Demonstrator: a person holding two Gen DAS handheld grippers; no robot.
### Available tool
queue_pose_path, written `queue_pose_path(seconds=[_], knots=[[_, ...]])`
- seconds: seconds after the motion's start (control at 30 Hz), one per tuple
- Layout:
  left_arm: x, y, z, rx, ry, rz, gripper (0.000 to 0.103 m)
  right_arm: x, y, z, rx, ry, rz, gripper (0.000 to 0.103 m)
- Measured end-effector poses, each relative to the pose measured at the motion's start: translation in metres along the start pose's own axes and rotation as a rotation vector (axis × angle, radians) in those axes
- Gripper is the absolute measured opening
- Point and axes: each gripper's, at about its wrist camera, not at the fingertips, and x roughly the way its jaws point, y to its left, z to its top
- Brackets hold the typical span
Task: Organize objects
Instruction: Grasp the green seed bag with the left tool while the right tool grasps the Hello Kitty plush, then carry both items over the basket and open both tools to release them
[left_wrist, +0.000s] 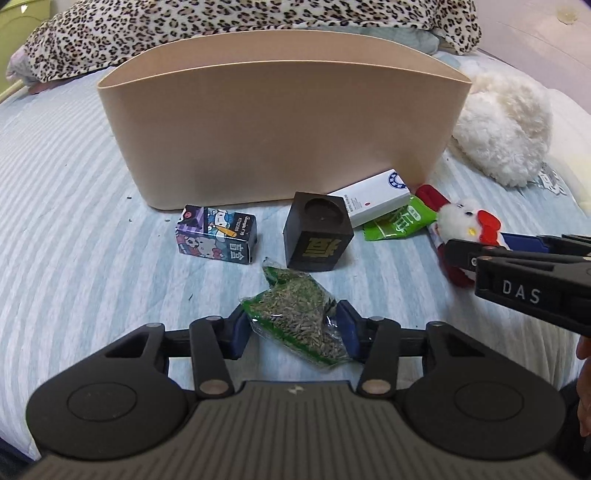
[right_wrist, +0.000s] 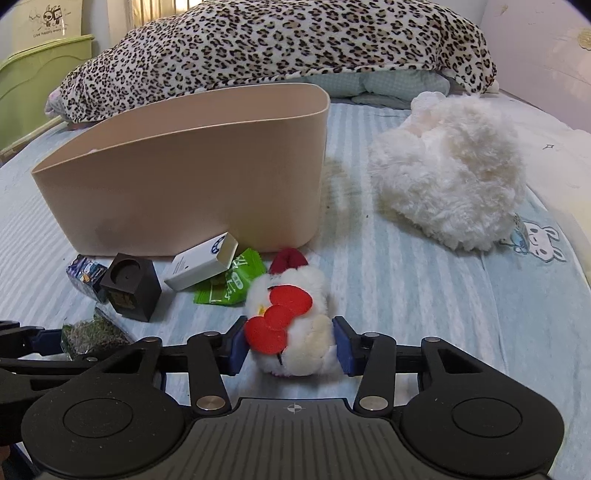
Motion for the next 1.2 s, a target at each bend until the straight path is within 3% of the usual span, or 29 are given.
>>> queue_pose_path(seconds=[0.2,0.5,0.87,1.2], knots=[[-0.006,0.004,-0.001,-0.006,-0.01,-0.029,0.039,-0.01,-0.002,-0.002,0.021,-0.02,0.0,0.036],[-0.026,0.015,0.001,-0.018,-0.042,-0.016,0.037,-0.054,-0.001,-0.001,0.052,-0.117,-0.007,0.036],[-0.092,0.032,0.036,-0.002,-0.246,0.035,0.037,-0.104,0.009,0.038,0.026,-0.285,0.002,0.036],[-0.105,0.031,0.111,0.059,-0.419,0.11,0.037,-0.101,0.019,0.099,-0.007,-0.393,0.007,0.036]])
